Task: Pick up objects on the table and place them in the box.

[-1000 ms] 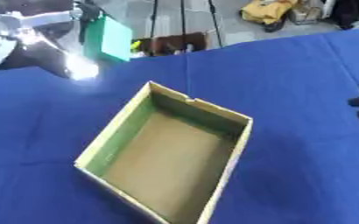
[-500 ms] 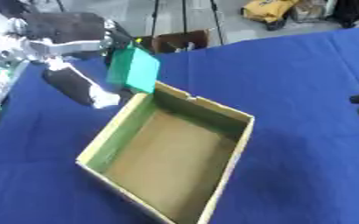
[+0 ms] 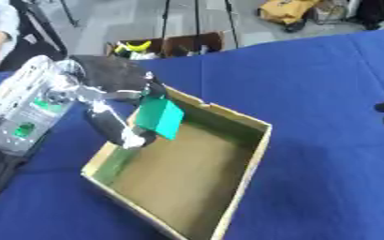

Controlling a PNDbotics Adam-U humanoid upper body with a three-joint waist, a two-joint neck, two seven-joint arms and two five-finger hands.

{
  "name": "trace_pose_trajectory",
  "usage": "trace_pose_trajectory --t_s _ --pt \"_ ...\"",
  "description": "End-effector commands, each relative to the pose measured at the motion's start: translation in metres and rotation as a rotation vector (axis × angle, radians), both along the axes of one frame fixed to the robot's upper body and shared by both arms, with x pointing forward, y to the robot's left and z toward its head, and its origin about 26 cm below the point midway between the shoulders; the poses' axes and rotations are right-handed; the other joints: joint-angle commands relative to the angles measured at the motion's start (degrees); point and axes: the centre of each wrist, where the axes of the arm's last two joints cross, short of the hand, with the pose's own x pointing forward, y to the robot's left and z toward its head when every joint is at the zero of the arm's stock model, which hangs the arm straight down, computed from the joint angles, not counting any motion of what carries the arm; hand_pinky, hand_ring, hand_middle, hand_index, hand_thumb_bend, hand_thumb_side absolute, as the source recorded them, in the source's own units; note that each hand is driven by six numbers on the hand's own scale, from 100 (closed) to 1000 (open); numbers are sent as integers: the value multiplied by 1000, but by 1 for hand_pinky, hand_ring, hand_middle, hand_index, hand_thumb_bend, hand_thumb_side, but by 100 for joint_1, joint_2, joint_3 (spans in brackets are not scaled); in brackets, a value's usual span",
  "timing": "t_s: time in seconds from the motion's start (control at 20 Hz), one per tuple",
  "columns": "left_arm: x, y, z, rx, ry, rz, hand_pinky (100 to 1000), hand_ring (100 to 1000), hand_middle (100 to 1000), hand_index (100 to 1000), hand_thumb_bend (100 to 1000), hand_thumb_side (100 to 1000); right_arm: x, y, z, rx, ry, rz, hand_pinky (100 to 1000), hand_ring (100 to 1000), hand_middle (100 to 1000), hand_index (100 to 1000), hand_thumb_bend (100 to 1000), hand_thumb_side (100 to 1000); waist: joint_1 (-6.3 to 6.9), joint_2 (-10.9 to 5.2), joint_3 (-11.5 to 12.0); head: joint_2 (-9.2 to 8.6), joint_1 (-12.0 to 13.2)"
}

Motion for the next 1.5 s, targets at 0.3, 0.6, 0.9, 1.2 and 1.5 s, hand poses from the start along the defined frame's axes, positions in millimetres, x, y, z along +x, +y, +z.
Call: trace_pose_trajectory --t_s 0.3,0.6,0.9,1.2,1.5 --pt "11 -11 -16 100 3 -7 266 507 601 759 100 489 -1 -1 7 0 -26 0 827 847 640 836 100 841 -63 -62 -28 49 -20" --pt "17 -18 -27 125 31 -11 282 524 619 767 100 496 -1 0 7 1 -27 2 827 847 641 836 100 841 -66 -37 -39 49 -14" --pt "31 -21 -49 170 90 5 297 540 656 813 100 538 -1 1 8 1 -29 4 828 847 641 836 100 841 -59 -5 -47 40 -23" --pt "40 -20 -63 224 114 25 370 621 742 910 100 685 -1 1 8 0 -30 8 828 845 637 829 100 837 -57 8 -56 -3 -12" --pt "46 -17 -67 294 86 43 555 785 884 1000 268 715 -1 1 9 2 -30 6 829 845 637 830 100 838 -58 15 -44 -1 -16"
